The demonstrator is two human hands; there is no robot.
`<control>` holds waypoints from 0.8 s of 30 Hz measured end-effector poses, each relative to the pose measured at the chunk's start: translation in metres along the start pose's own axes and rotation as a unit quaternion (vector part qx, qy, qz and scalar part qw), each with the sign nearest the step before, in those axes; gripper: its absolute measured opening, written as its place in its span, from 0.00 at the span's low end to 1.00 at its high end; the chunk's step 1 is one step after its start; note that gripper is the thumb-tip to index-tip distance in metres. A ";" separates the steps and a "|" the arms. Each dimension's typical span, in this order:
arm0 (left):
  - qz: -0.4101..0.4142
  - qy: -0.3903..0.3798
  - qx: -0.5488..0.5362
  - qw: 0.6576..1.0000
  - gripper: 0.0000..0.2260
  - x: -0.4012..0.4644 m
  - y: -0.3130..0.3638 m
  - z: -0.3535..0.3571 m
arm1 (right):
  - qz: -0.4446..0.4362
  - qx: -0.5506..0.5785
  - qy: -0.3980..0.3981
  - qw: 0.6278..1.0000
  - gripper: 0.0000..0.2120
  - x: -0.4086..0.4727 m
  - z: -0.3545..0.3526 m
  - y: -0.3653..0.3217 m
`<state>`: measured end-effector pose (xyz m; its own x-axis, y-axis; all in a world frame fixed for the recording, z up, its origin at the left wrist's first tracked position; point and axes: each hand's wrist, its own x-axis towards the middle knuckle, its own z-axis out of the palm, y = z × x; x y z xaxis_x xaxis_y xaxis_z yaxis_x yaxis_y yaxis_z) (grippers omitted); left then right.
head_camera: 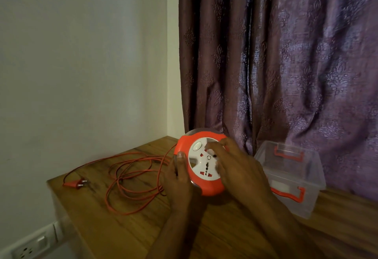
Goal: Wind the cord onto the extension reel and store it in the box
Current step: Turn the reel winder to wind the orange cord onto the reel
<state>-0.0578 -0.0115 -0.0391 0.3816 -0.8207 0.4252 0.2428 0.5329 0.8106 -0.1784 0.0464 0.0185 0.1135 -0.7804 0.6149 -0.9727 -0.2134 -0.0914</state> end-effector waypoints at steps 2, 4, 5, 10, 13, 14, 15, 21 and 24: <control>-0.006 -0.013 0.003 1.000 0.11 0.001 0.000 -0.001 | -0.034 0.001 -0.046 0.998 0.20 -0.001 0.001 0.002; -0.014 -0.025 0.009 1.000 0.10 0.000 -0.001 -0.001 | -0.047 0.007 -0.084 0.995 0.21 -0.003 0.003 0.004; -0.015 -0.028 0.009 0.999 0.10 0.000 -0.001 0.000 | -0.048 0.004 -0.096 0.994 0.22 -0.003 0.005 0.005; -0.017 -0.037 0.015 0.999 0.10 -0.003 0.000 0.000 | 0.005 0.030 -0.141 0.990 0.24 -0.001 0.010 0.011; -0.022 -0.025 0.022 0.999 0.11 -0.002 -0.004 0.000 | -0.006 0.010 -0.100 0.995 0.24 -0.003 0.006 0.010; -0.021 -0.022 0.022 0.999 0.13 -0.002 -0.005 0.001 | -0.008 -0.006 -0.089 0.996 0.27 -0.004 0.005 0.010; -0.020 -0.019 0.020 0.999 0.15 -0.003 -0.005 0.001 | -0.004 -0.017 -0.079 0.997 0.30 -0.004 0.004 0.009; 0.006 -0.030 0.040 0.999 0.15 -0.006 -0.004 0.001 | 0.055 -0.022 -0.023 0.998 0.33 -0.003 0.010 0.006; 0.011 -0.039 0.036 0.999 0.14 -0.007 -0.004 0.002 | 0.106 -0.026 0.014 0.994 0.34 -0.004 0.014 0.001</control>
<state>-0.0637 -0.0082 -0.0444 0.3152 -0.8239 0.4711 0.1690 0.5372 0.8264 -0.1773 0.0404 0.0050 -0.0994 -0.7883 0.6072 -0.9833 -0.0156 -0.1812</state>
